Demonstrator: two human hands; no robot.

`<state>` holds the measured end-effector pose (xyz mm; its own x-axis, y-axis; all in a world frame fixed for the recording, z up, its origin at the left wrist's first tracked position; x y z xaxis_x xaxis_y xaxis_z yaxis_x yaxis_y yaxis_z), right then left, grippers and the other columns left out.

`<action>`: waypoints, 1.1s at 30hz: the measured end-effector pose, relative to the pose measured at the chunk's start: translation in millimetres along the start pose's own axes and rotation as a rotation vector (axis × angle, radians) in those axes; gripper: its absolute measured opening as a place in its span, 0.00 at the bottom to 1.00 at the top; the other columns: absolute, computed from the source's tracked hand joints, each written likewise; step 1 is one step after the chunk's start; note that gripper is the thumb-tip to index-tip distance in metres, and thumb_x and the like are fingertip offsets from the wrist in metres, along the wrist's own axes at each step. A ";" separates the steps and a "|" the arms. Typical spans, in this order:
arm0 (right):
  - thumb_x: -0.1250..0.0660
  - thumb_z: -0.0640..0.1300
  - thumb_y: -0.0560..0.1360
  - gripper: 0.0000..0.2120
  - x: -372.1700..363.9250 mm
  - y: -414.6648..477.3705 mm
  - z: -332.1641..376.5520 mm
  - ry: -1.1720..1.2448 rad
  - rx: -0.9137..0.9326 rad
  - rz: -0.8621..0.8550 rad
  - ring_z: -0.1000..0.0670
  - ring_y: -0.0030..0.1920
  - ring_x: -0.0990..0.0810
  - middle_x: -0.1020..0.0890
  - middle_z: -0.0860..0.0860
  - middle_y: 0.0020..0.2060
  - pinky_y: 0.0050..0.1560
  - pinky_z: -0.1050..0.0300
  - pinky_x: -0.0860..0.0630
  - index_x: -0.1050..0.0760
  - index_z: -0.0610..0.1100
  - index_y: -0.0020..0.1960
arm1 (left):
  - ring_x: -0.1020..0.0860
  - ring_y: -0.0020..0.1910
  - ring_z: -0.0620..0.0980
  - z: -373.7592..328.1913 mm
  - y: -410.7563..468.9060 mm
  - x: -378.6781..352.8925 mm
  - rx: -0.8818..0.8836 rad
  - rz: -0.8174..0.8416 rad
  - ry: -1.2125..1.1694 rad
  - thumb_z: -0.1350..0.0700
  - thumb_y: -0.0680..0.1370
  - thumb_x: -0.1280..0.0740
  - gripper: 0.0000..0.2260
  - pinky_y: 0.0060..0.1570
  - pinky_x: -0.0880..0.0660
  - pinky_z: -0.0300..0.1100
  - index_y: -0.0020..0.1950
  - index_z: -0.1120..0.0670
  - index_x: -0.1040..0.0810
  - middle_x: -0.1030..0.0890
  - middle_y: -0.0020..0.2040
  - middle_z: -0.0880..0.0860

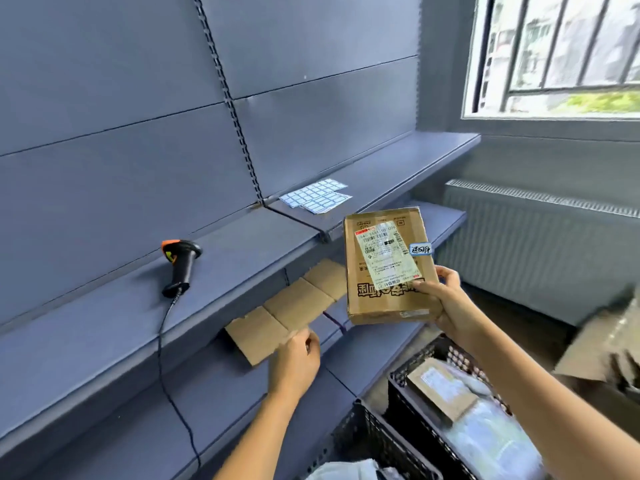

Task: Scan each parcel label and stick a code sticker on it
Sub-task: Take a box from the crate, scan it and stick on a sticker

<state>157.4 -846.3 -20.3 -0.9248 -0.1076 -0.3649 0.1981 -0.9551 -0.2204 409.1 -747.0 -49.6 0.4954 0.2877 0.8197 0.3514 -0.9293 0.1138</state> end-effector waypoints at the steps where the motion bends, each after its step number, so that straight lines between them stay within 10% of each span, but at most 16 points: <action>1: 0.33 0.35 0.74 0.20 11.7 -7.1 0.0 0.021 0.002 -0.027 0.45 0.42 0.19 0.21 0.44 0.51 0.31 0.52 0.19 0.38 0.47 0.60 | 0.24 0.43 0.54 -7.3 -1.7 -7.8 -0.028 0.029 0.005 0.58 0.78 0.39 0.07 0.40 0.26 0.47 0.43 0.52 0.24 0.22 0.42 0.50; 18: 0.34 0.35 0.74 0.23 169.8 -124.6 -4.5 0.132 0.032 -0.394 0.44 0.44 0.19 0.23 0.43 0.51 0.39 0.48 0.20 0.41 0.49 0.61 | 0.24 0.40 0.49 -104.4 -62.1 -117.1 -0.152 0.396 -0.065 0.57 0.76 0.40 0.09 0.35 0.33 0.39 0.41 0.46 0.25 0.21 0.41 0.46; 33: 0.34 0.34 0.74 0.23 300.1 -88.6 61.5 0.094 0.064 -0.293 0.44 0.46 0.20 0.22 0.43 0.50 0.31 0.54 0.19 0.41 0.46 0.62 | 0.26 0.41 0.49 -276.7 -50.5 -209.8 -0.115 0.358 -0.312 0.43 0.80 0.43 0.17 0.38 0.32 0.41 0.44 0.55 0.25 0.23 0.38 0.49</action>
<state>-157.7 -810.9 -54.6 -0.9048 0.1977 -0.3771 -0.0957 -0.9574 -0.2723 67.6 -824.5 -72.0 0.7896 -0.0155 0.6134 0.0341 -0.9970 -0.0691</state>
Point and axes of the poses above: each hand's wrist, its own y-axis towards the middle knuckle, its own x-axis out of the back of the hand, z = x × y, the point moved 7 cm from there along y, towards the middle knuckle
